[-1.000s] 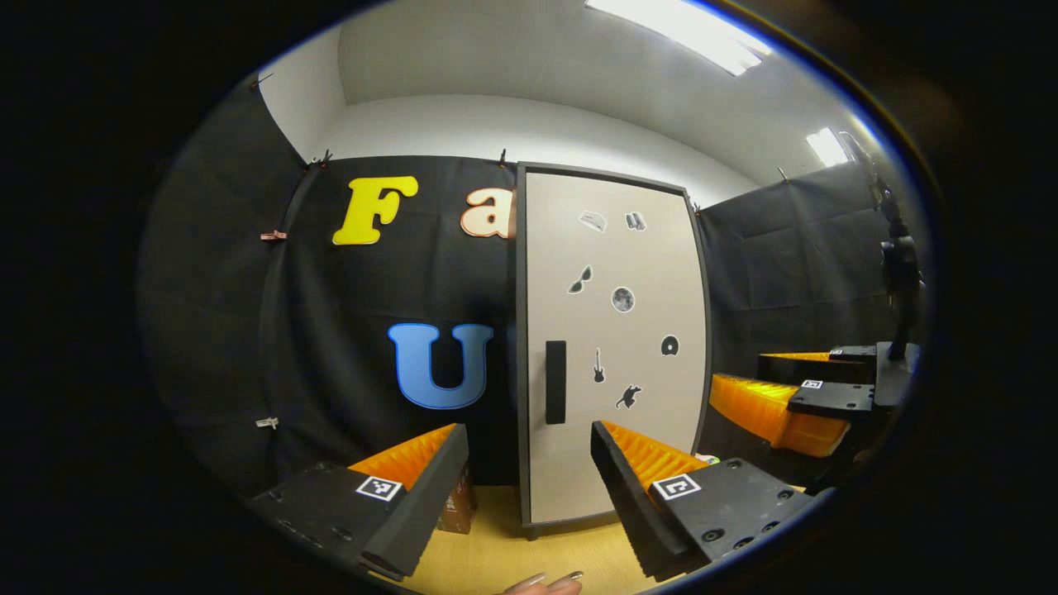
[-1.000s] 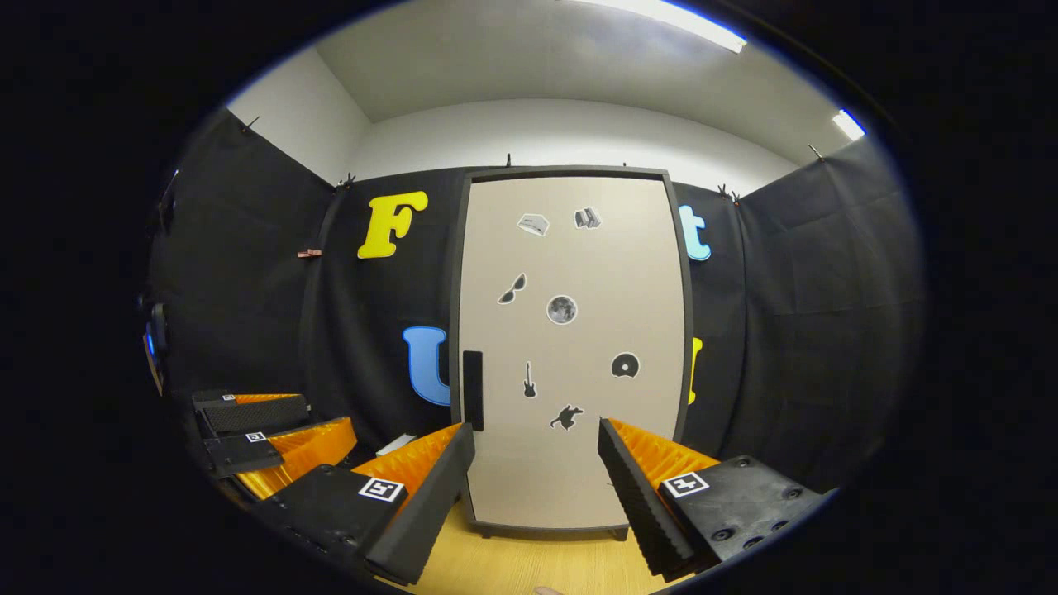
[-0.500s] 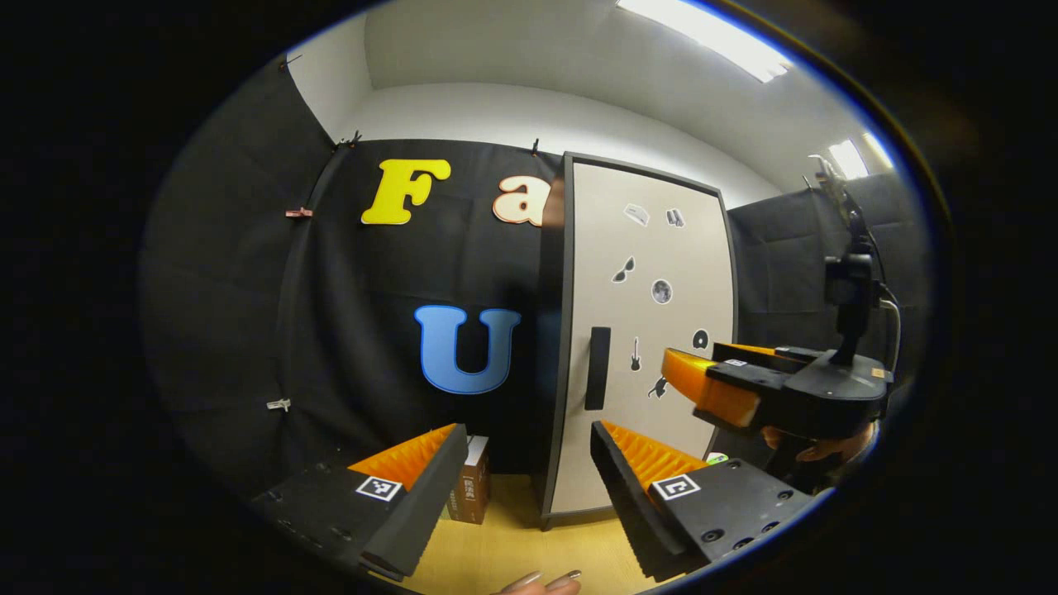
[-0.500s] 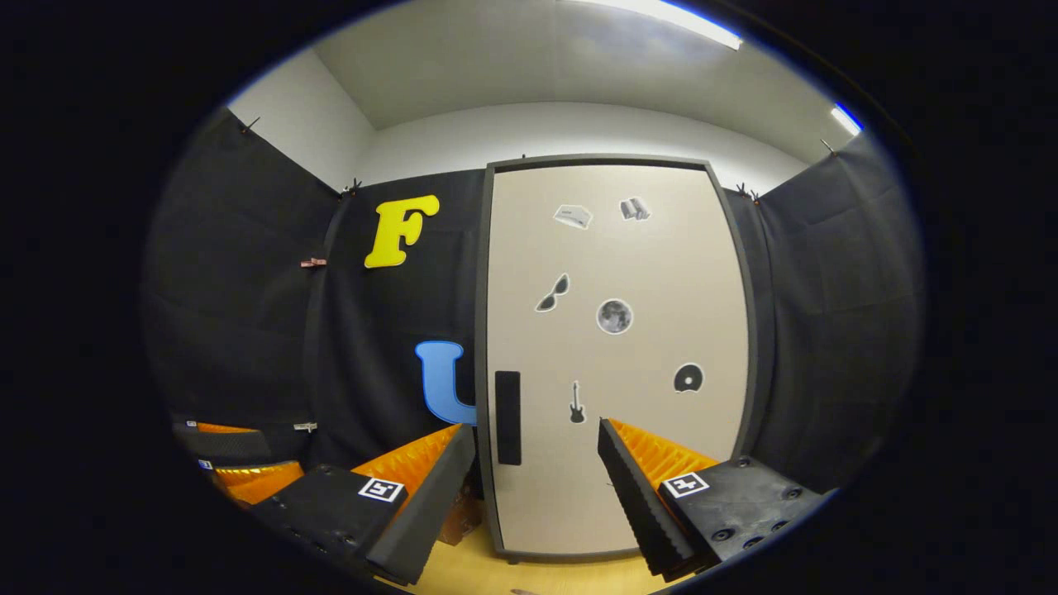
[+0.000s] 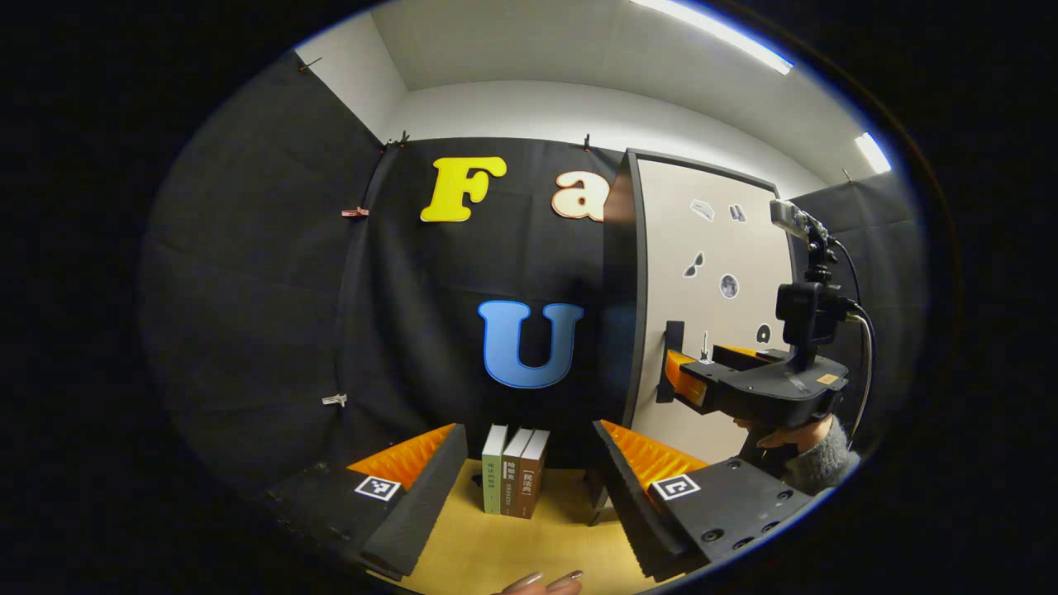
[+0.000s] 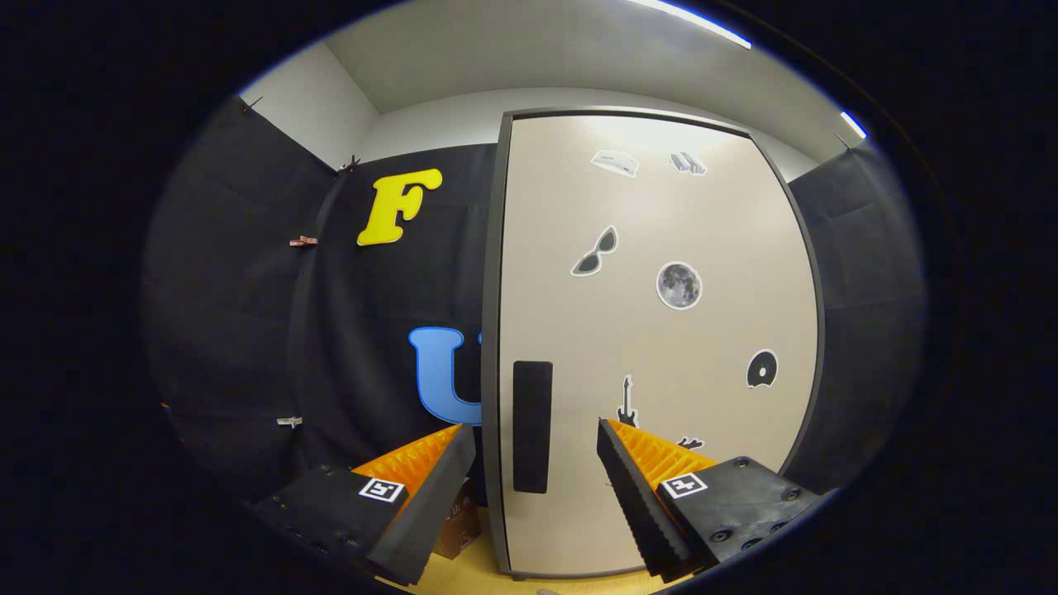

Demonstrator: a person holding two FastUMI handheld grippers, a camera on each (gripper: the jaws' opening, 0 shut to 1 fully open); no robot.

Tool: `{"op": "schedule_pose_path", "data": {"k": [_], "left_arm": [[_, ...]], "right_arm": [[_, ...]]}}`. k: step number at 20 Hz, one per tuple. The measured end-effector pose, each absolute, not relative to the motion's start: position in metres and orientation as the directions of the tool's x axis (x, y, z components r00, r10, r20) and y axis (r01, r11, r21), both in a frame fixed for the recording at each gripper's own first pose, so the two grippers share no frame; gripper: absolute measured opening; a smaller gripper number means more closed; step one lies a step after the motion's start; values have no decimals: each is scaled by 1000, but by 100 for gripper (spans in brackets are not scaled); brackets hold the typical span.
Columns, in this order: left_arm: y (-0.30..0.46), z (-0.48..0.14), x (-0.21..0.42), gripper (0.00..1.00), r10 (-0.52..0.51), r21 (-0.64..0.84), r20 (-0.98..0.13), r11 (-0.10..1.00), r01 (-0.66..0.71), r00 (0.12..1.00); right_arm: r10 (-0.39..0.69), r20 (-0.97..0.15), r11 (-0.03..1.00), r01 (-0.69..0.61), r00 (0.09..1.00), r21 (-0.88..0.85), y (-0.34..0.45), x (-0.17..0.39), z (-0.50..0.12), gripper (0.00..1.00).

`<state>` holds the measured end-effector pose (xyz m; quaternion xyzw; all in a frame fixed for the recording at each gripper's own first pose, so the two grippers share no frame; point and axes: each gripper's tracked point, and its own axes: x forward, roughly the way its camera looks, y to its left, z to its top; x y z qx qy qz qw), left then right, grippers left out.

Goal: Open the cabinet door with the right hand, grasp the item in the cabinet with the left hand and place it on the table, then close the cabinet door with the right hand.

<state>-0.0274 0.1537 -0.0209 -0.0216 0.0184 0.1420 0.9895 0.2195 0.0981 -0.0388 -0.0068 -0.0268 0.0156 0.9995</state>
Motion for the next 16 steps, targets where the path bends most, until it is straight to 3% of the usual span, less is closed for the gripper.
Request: {"op": "schedule_pose_path", "data": {"k": [2, 6, 7, 10, 12, 13, 14, 16], "left_arm": [[157, -23, -22, 95, 292, -55, -41, 954, -294, 956], [166, -25, -10, 94, 306, -44, -44, 951, -307, 951], [170, -25, -7, 94, 309, -34, -46, 950, -310, 950], [175, -27, 0, 95, 306, -39, -48, 951, -308, 951], [179, -30, 5, 95, 304, -45, -55, 951, -307, 951], [181, -31, 8, 95, 307, -45, -58, 950, -309, 950], [183, -32, 10, 95, 308, -44, -62, 949, -311, 949], [185, -35, 12, 95, 305, -51, -70, 950, -309, 950]], "right_arm": [[31, 40, 1000, -31, 999, -1, 101, 233, -48, 96], [15, -18, 999, -14, 1000, 51, 99, 260, -70, 86], [9, -21, 999, -8, 1000, 53, 98, 264, -73, 77], [-11, -27, 998, 12, 1000, 58, 94, 275, -78, 71], [6, -20, 998, -4, 1000, 64, 101, 277, -78, 62], [0, -18, 998, 1, 1000, 56, 103, 276, -78, 46], [-7, -9, 999, 8, 1000, 35, 105, 277, -77, 39], [-16, -4, 1000, 16, 1000, 16, 103, 276, -77, 35]]}}
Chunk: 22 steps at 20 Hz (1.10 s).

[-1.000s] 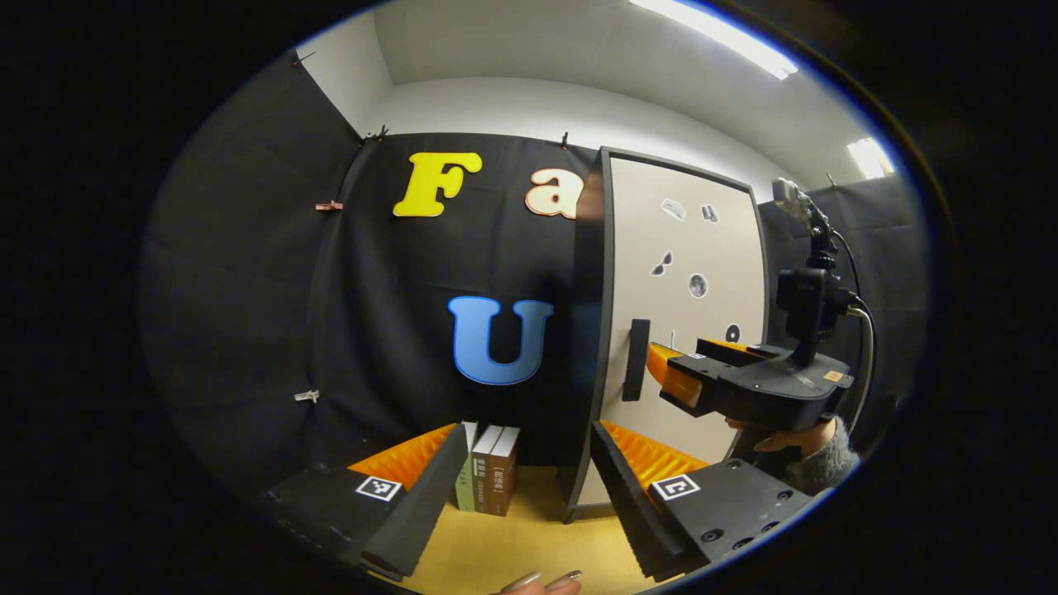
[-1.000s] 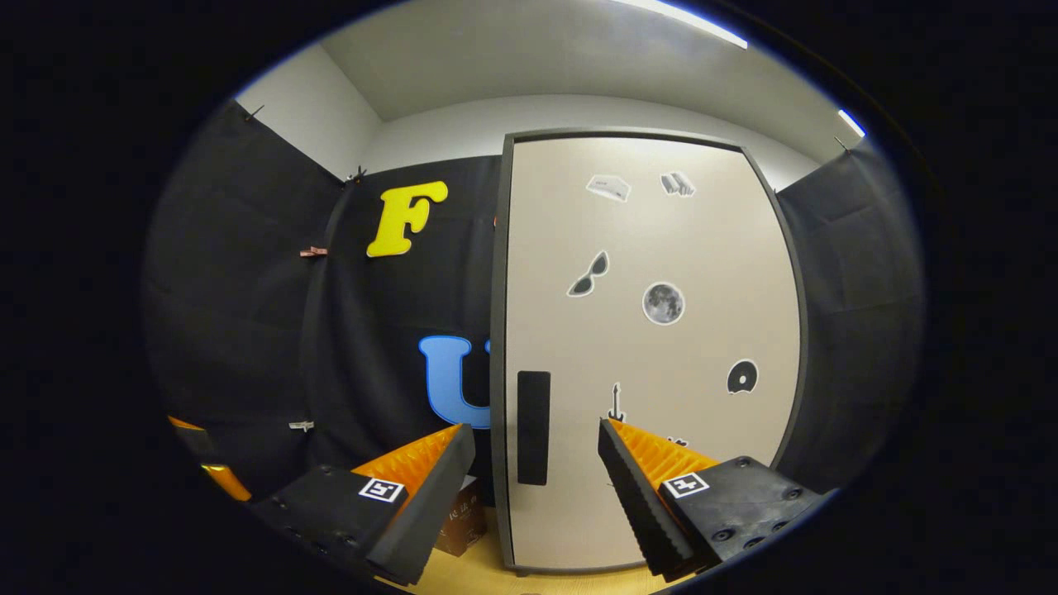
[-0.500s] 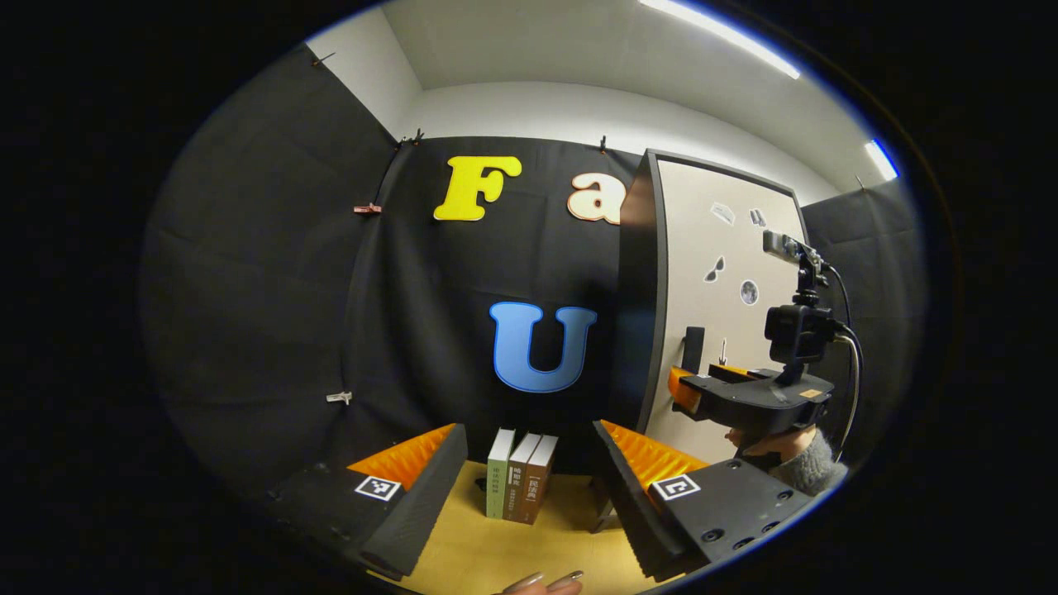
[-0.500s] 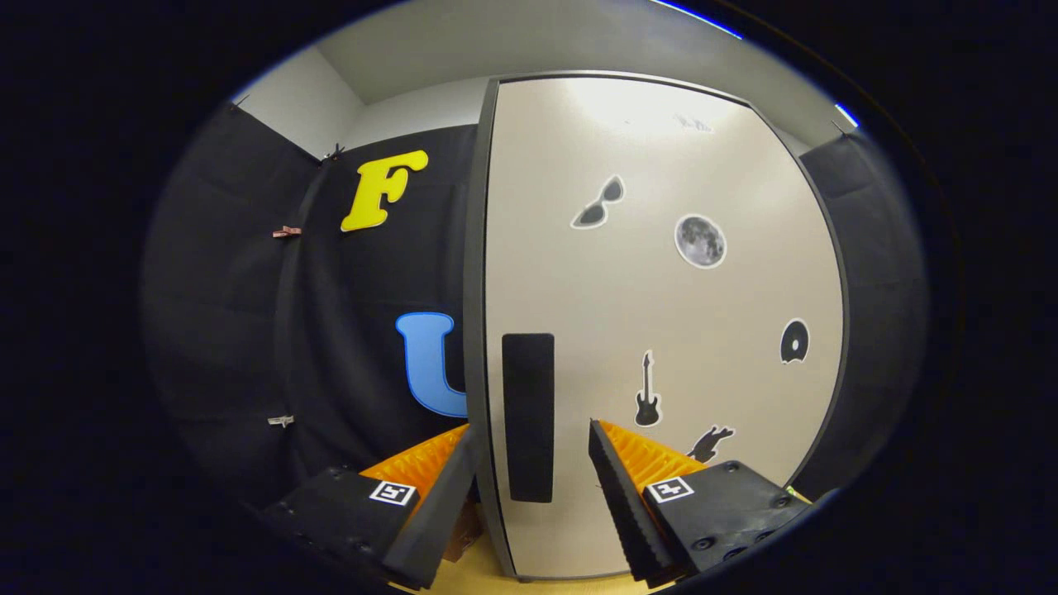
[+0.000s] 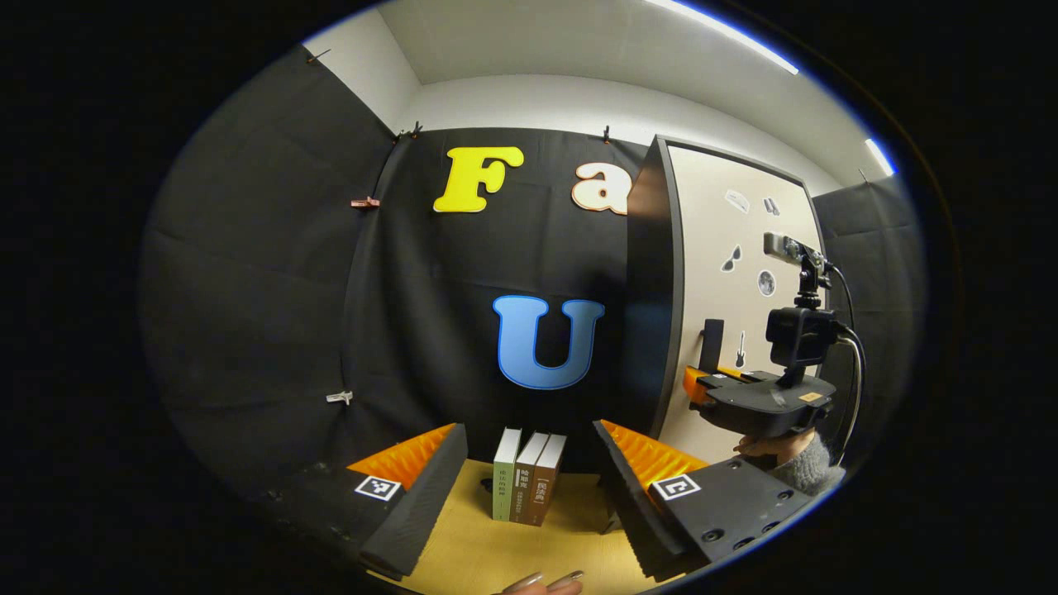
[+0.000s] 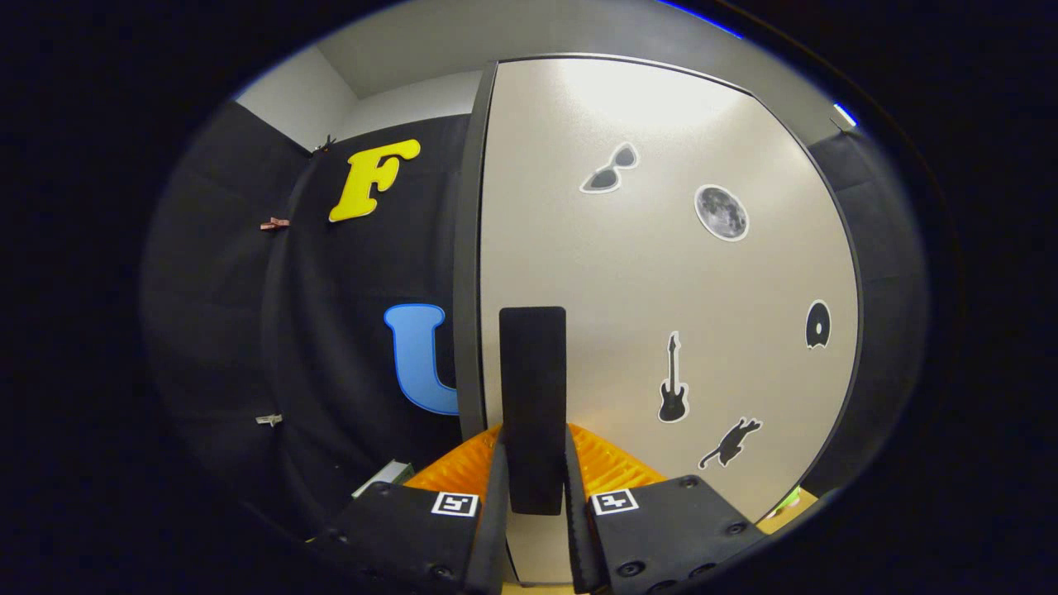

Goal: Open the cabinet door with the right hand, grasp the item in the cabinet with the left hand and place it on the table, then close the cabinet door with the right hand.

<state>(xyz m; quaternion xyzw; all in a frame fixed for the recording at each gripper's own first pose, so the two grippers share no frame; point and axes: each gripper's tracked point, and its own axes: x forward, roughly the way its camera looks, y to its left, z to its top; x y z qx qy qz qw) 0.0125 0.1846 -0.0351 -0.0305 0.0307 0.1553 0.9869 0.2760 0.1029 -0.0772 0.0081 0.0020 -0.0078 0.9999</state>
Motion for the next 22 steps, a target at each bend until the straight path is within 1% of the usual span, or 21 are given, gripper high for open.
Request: {"op": "schedule_pose_path", "data": {"k": [1, 2, 3, 4, 7, 9, 13, 14, 16, 19, 20, 22], "left_arm": [[185, -38, 14, 95, 302, -57, -76, 950, -307, 950], [186, -38, 13, 95, 300, -63, -78, 950, -305, 951], [184, -37, 13, 94, 295, -68, -74, 952, -299, 953], [182, -34, 12, 95, 286, -70, -63, 955, -290, 956], [179, -26, 8, 95, 272, -44, -34, 961, -273, 962], [176, -20, 6, 94, 263, -30, -13, 964, -263, 965], [168, -18, -6, 95, 222, -35, -8, 974, -222, 975], [166, -17, -9, 92, 213, -38, -6, 976, -213, 977], [160, -17, -15, 95, 194, -54, -5, 980, -194, 981], [140, -23, -35, 95, 160, -82, -8, 984, -160, 987], [135, -24, -39, 92, 149, -83, -13, 985, -150, 989], [127, -26, -44, 92, 132, -71, -21, 988, -134, 991]], "right_arm": [[-10, -5, 1000, 10, 1000, 16, 104, 277, -78, 29], [4, -4, 1000, -4, 1000, 18, 104, 277, -78, 29], [15, 1, 1000, -15, 1000, 6, 103, 277, -77, 12], [29, 0, 1000, -29, 1000, 1, 103, 276, -77, 17], [55, -12, 998, -55, 998, 7, 104, 268, -75, 17], [67, -24, 998, -67, 997, -7, 104, 267, -77, 5], [101, -65, 995, -102, 993, -13, 105, 246, -77, 5], [113, -73, 993, -114, 991, -10, 105, 237, -76, 5], [134, -85, 991, -134, 987, 1, 101, 213, -74, 5], [147, -101, 989, -148, 984, -4, 87, 180, -70, 5], [149, -106, 989, -151, 983, -8, 84, 170, -68, 5], [145, -108, 989, -145, 984, 6, 74, 150, -63, 5]]}}
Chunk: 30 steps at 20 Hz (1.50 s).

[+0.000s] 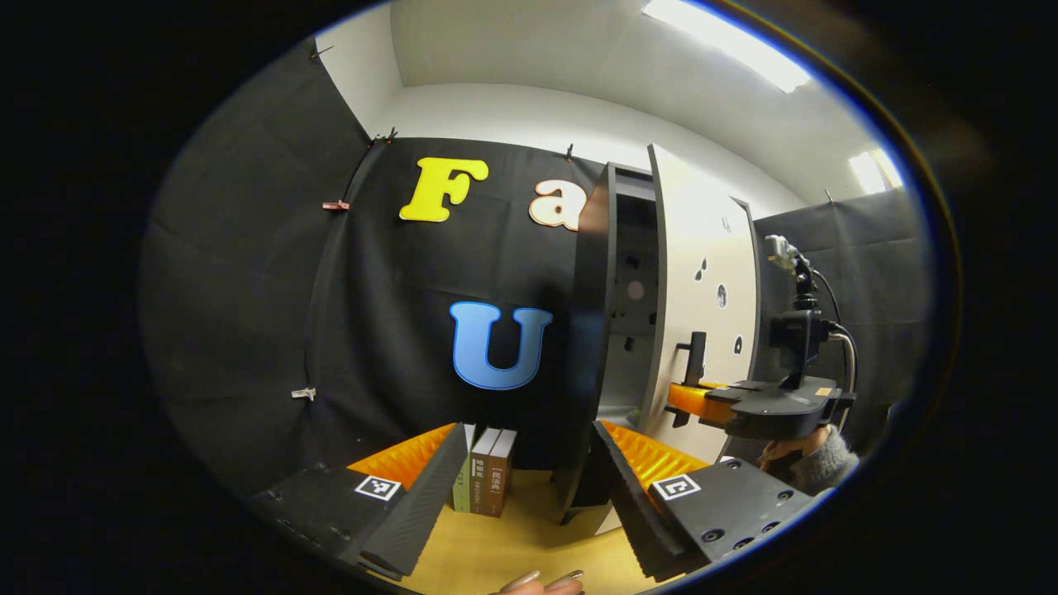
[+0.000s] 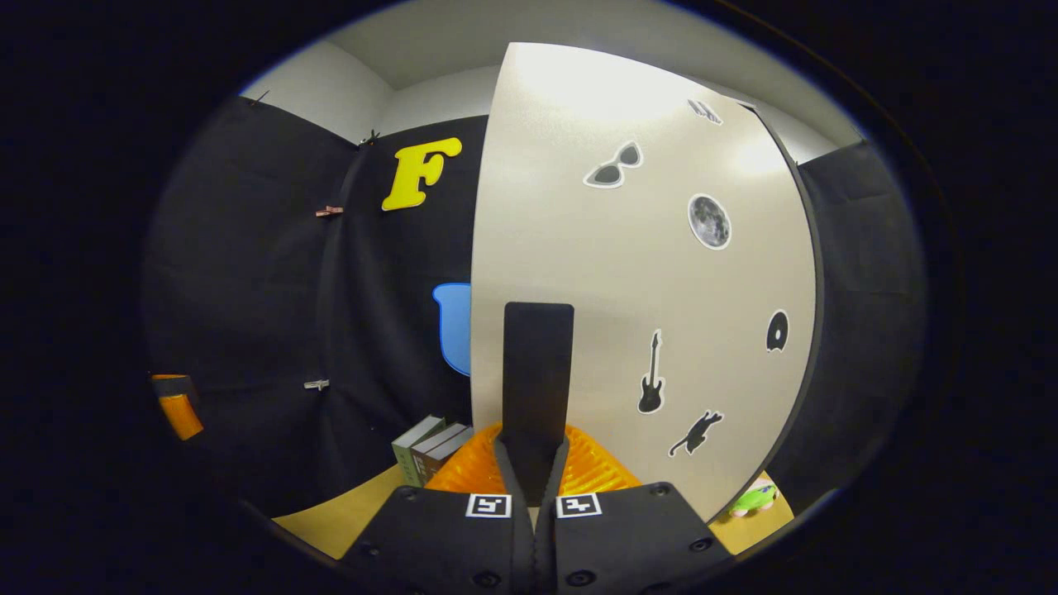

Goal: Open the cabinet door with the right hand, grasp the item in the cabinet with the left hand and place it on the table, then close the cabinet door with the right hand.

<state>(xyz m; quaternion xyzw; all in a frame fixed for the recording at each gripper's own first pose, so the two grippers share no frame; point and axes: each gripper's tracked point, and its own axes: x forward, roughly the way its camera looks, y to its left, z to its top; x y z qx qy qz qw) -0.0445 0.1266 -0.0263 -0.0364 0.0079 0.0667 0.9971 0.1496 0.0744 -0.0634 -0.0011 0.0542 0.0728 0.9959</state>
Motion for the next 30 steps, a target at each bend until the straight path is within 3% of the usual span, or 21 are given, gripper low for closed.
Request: {"op": "schedule_pose_path", "data": {"k": [16, 30], "left_arm": [[9, -51, -18, 95, -240, -128, -81, 965, 228, 967], [-85, -64, 87, 95, -268, -122, -121, 960, 254, 956]], "right_arm": [[-41, -130, 999, 38, 991, -25, -31, 22, -39, 5], [22, -115, 1000, -23, 993, -10, -89, -11, -30, 5]]}}
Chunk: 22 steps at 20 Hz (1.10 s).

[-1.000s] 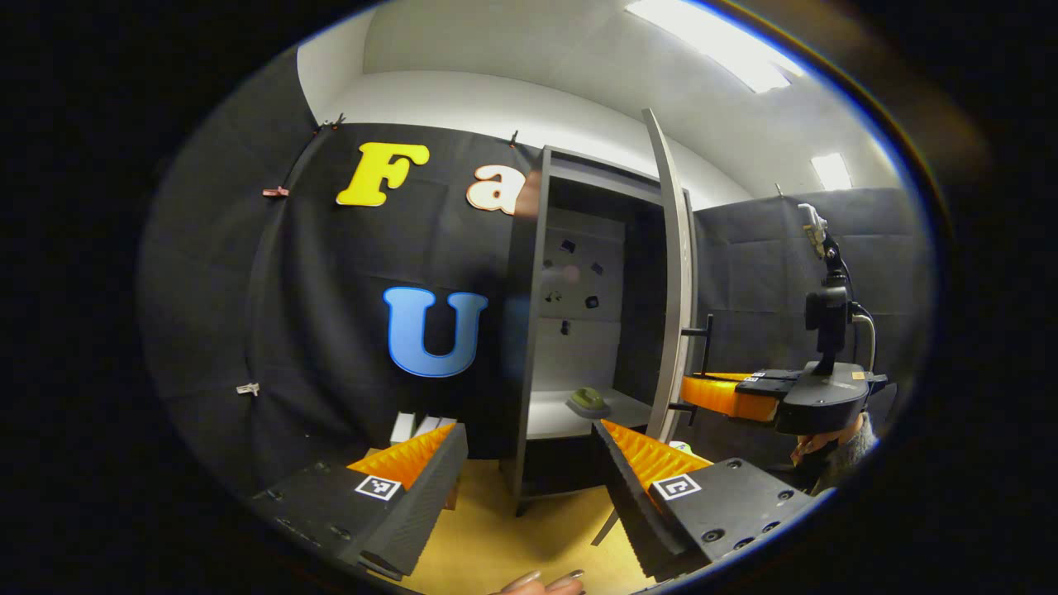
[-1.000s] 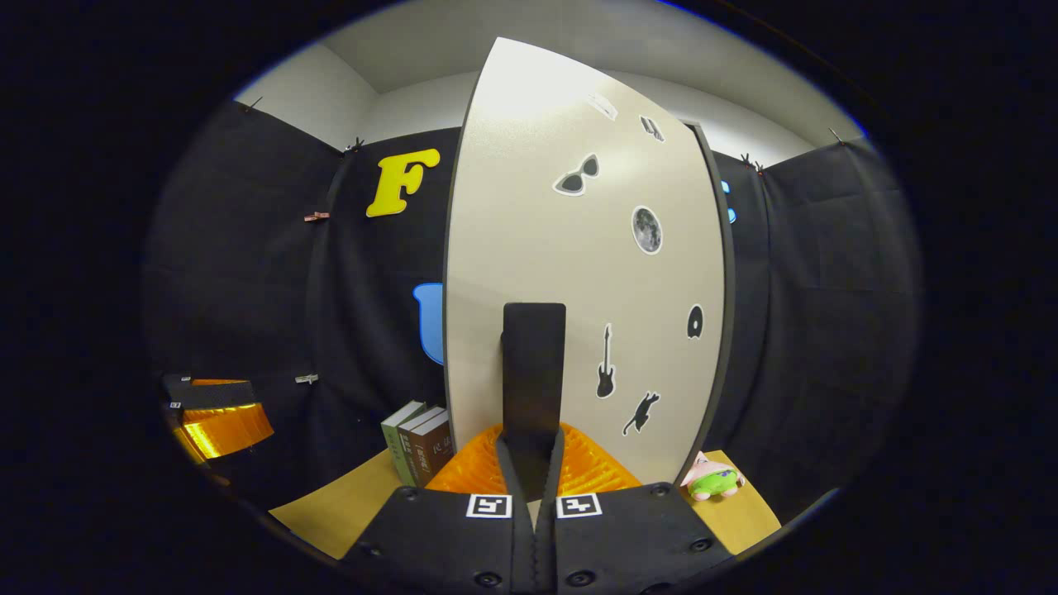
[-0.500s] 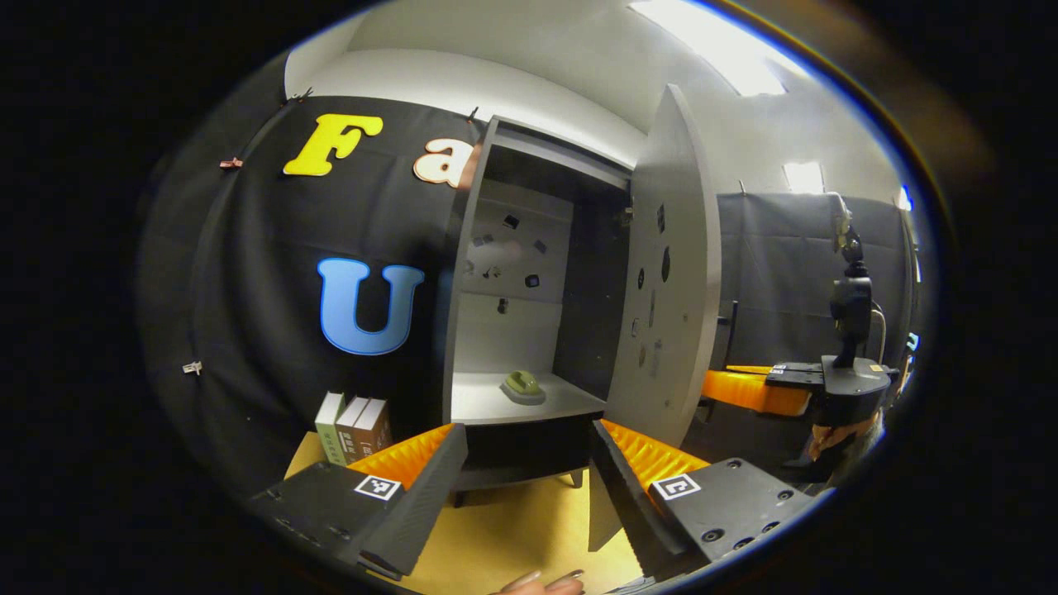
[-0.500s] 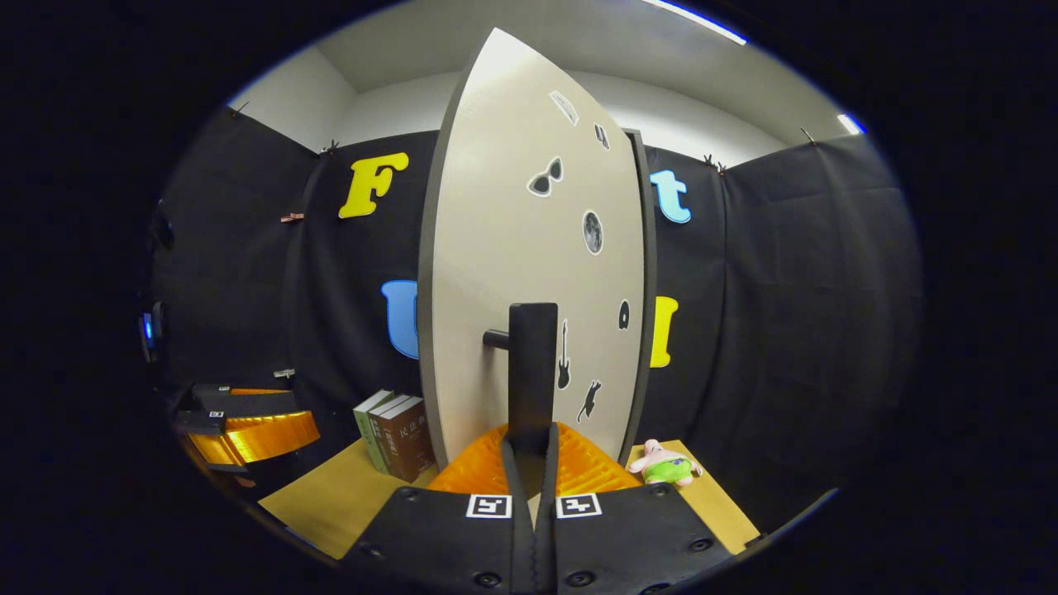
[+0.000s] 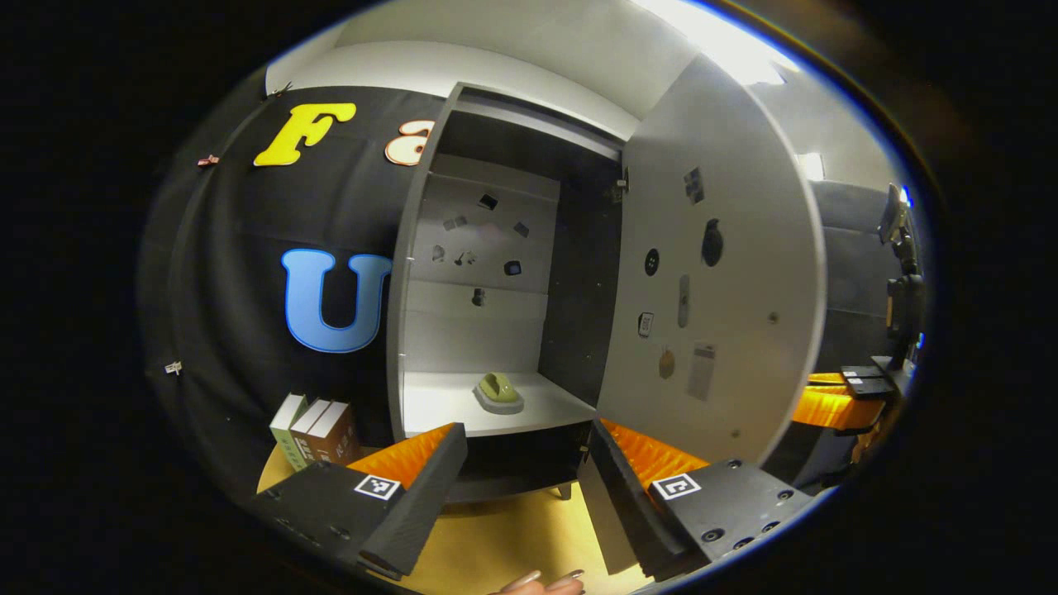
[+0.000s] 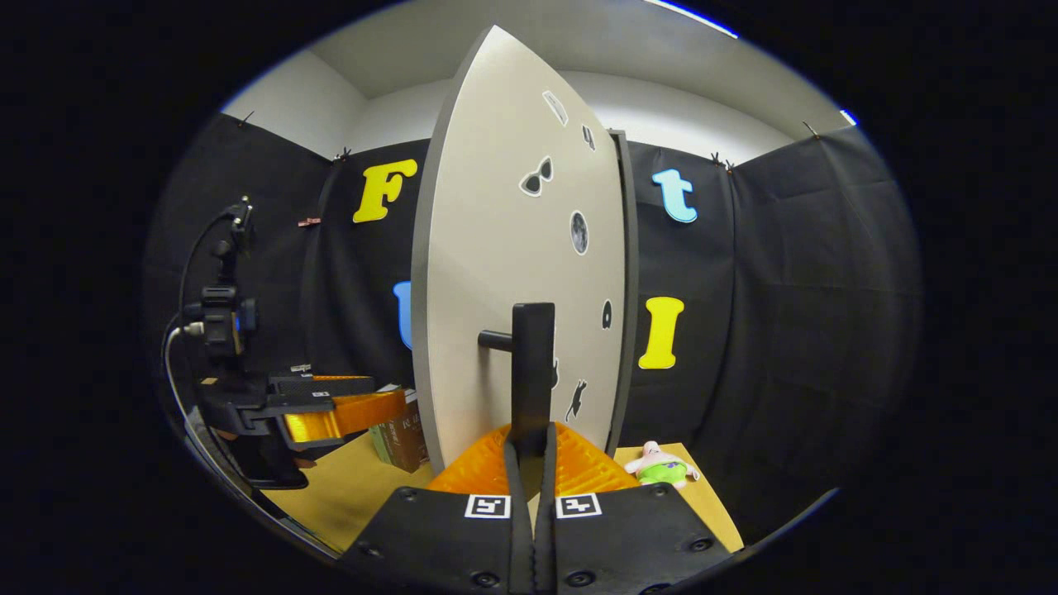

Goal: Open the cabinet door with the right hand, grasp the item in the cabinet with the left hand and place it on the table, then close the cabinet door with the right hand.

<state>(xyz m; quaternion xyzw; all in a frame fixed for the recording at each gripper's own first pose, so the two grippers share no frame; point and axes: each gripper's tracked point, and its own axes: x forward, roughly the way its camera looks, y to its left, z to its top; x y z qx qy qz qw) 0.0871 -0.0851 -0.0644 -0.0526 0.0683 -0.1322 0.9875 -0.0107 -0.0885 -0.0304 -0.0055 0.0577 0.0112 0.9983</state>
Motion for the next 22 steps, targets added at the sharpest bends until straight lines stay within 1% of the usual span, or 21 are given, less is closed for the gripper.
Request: {"op": "schedule_pose_path", "data": {"k": [6, 10, 13, 15, 16, 18, 21, 22], "left_arm": [[-122, -64, 137, 95, -254, -109, -116, 964, 242, 960], [-118, -65, 180, 95, -189, -53, -117, 981, 184, 975], [-121, -65, 209, 95, -194, -72, -130, 980, 186, 972], [-114, -61, 228, 92, -168, -52, -119, 985, 163, 979], [-114, -60, 235, 95, -168, -52, -122, 985, 163, 978], [-115, -57, 251, 94, -169, -54, -129, 985, 164, 977], [-116, -56, 276, 95, -165, -54, -144, 986, 158, 976], [-114, -55, 286, 94, -144, -50, -156, 989, 138, 977]], "right_arm": [[17, -103, 999, -22, 994, -40, -112, -13, -26, 5], [15, -100, 999, -20, 995, -47, -124, -16, -24, 5], [8, -97, 998, -14, 995, -64, -135, -16, -23, 5], [-3, -89, 998, -2, 996, -61, -143, -16, -22, 5], [-15, -85, 998, 10, 996, -57, -148, -16, -22, 5], [-30, -82, 998, 25, 996, -54, -159, -19, -22, 5], [26, -89, 999, -29, 996, -30, -152, -21, -23, 5], [42, -93, 999, -45, 995, -27, -152, -23, -24, 5]]}}
